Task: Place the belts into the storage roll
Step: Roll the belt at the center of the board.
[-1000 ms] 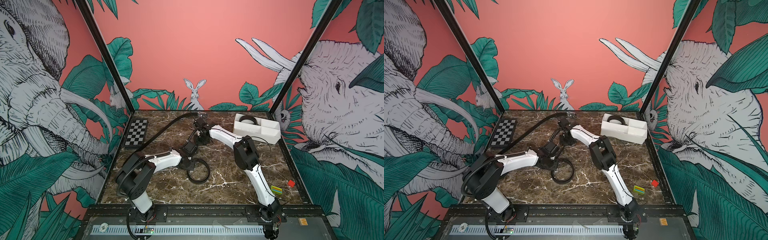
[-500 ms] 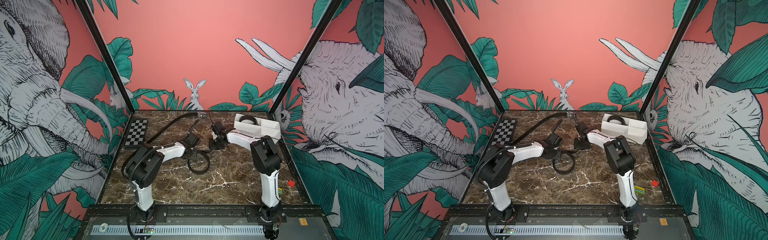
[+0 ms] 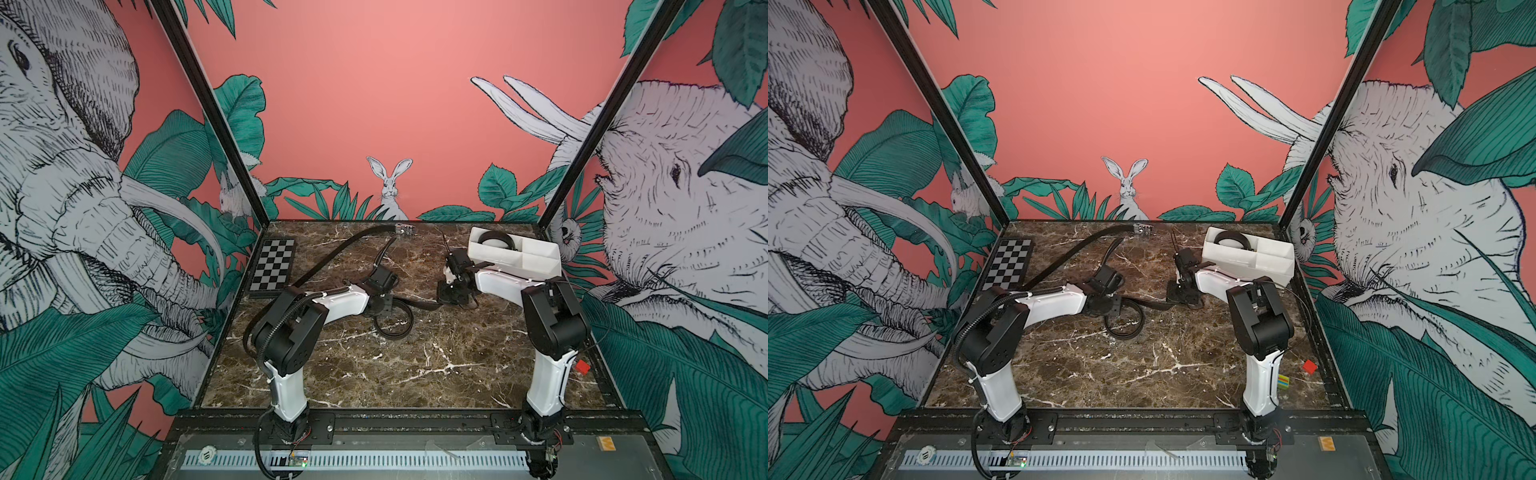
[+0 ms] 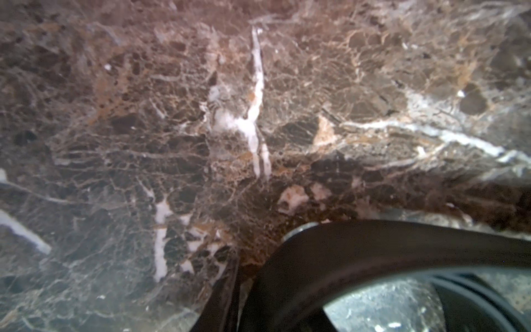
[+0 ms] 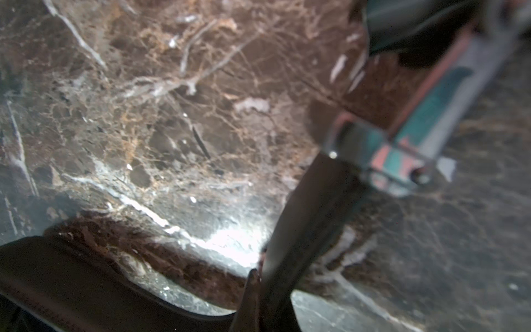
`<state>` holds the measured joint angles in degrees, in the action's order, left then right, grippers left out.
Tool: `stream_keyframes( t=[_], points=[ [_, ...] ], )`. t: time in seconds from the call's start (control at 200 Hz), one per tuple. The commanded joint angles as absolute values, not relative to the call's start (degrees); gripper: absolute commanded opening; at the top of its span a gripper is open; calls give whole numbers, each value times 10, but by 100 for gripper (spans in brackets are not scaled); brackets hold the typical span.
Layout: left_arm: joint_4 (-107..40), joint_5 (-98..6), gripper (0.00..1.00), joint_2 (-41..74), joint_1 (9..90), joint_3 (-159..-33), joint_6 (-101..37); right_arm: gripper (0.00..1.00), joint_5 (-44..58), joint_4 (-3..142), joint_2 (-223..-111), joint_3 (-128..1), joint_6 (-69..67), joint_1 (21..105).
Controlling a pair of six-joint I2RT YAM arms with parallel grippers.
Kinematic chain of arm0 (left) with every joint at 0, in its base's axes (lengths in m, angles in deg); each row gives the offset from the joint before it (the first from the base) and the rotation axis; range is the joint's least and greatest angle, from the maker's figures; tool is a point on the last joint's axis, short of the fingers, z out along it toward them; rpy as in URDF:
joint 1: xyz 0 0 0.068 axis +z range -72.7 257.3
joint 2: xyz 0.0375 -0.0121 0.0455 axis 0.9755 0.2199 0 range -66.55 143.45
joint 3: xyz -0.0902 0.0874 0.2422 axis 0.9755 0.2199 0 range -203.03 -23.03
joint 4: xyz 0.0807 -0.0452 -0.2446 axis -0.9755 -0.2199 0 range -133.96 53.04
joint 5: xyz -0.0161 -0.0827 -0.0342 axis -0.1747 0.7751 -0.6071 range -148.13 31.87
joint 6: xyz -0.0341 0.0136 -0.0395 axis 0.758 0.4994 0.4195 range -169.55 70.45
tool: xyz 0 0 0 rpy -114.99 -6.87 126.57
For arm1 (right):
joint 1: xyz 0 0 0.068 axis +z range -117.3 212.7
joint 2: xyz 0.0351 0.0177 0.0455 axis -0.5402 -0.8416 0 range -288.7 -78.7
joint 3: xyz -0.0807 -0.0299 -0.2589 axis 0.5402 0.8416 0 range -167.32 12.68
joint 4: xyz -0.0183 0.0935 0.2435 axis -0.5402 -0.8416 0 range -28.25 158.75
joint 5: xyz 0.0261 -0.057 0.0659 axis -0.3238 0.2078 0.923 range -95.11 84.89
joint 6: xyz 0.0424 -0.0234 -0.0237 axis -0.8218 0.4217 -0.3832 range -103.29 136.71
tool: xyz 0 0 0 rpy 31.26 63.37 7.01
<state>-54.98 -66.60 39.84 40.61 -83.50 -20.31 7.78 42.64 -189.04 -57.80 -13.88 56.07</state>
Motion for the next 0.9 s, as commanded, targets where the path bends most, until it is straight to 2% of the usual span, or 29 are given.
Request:
stream_keyframes(
  t=[0.0, 0.535, 0.575, 0.645, 0.72, 0.78, 0.895],
  points=[
    [-689, -712, 30, 489, 447, -758, -177, 0, 2, 320, -1897, -528, -112, 537],
    [-667, -704, 32, 508, 465, -736, -176, 0, 7, 306, -1853, -486, -136, 532],
    [-663, -698, 29, 509, 465, -735, -176, 0, 6, 308, -1847, -480, -138, 533],
    [-645, -684, 16, 503, 465, -729, -185, 0, 31, 321, -1843, -469, -141, 534],
    [-644, -683, 9, 499, 462, -737, -199, 12, 61, 323, -1843, -469, -134, 544],
    [-658, -697, 8, 500, 461, -749, -208, 29, 47, 304, -1831, -481, -116, 561],
    [-665, -707, 7, 498, 461, -758, -213, 46, 12, 239, -1802, -531, -62, 579]
  ],
)
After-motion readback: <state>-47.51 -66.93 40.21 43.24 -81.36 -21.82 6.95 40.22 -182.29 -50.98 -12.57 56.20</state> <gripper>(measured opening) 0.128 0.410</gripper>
